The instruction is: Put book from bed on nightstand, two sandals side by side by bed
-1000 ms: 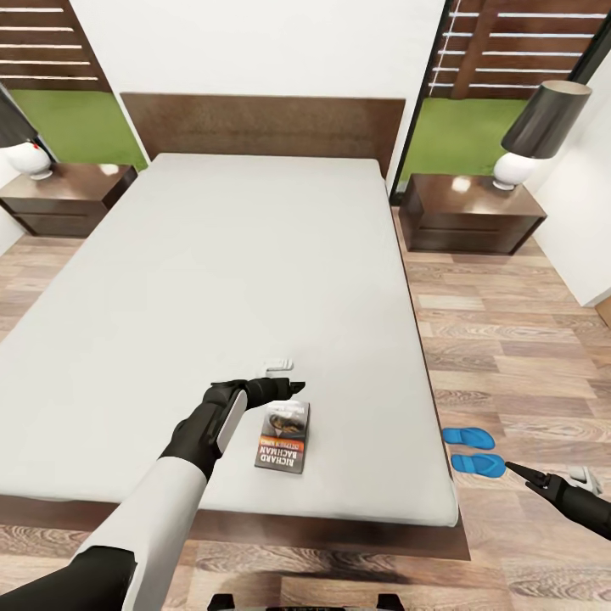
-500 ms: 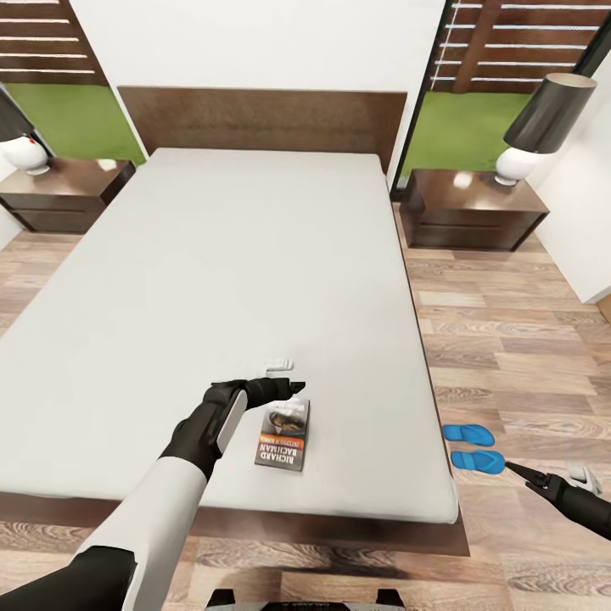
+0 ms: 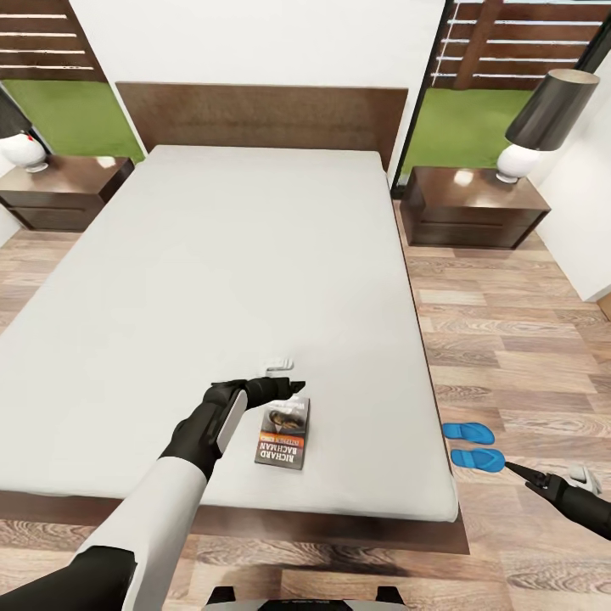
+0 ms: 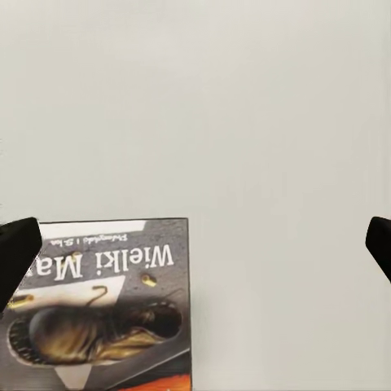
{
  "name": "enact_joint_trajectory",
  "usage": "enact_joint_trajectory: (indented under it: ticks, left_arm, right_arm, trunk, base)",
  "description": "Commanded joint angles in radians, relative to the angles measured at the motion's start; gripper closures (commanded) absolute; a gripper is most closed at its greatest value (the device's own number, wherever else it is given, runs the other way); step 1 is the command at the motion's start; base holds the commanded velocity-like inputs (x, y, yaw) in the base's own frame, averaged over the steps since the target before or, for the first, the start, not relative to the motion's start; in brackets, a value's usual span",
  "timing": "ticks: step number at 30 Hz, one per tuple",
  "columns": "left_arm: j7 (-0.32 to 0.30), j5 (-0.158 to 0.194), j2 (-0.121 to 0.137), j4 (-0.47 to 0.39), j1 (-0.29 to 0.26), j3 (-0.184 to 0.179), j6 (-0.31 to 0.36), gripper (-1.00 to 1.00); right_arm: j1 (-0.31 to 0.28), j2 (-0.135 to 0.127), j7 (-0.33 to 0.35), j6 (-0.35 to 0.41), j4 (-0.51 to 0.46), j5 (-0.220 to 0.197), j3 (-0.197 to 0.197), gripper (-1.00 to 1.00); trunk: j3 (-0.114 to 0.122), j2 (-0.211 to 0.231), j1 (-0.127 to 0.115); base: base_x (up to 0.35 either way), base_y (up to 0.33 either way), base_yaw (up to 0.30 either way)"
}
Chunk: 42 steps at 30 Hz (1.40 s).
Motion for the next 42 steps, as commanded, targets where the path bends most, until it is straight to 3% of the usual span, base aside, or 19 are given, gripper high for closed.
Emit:
enact_joint_trajectory:
  ticks: [1,8,21,33,42]
  left_arm:
    - [0.002,0.009,0.0,-0.002,0.0,0.0,-0.003,-1.0]
    - [0.004,0.008,0.0,-0.001,0.0,0.0,-0.085,-1.0]
    - [0.004,0.006,0.0,0.0,0.0,0.0,-0.099,-1.0]
    - [0.004,0.008,0.0,0.0,0.0,0.0,-0.156,-1.0]
    - [0.004,0.008,0.0,0.0,0.0,0.0,-0.157,-1.0]
  right_arm:
    - [0.0,0.0,0.001,0.008,0.0,-0.006,-0.001,-1.0]
    - [0.0,0.0,0.001,0.008,0.001,-0.006,0.0,-1.0]
    - [0.0,0.0,0.001,0.008,0.0,-0.006,0.0,-1.0]
    - [0.0,0.0,0.001,0.008,0.0,-0.006,0.0,-1.0]
    - [0.0,0.0,0.001,0.008,0.001,-0.006,0.0,-1.0]
  trunk:
    - [-0.001,-0.001,0.0]
    - [-0.001,-0.001,0.0]
    - [-0.001,-0.001,0.0]
    - [-0.001,-0.001,0.0]
    - [-0.012,-0.001,0.0]
  base:
    - [0.0,0.0,0.0]
    - [0.0,0.0,0.0]
    - [0.0,0.0,0.0]
    - [0.0,0.0,0.0]
    - [0.0,0.0,0.0]
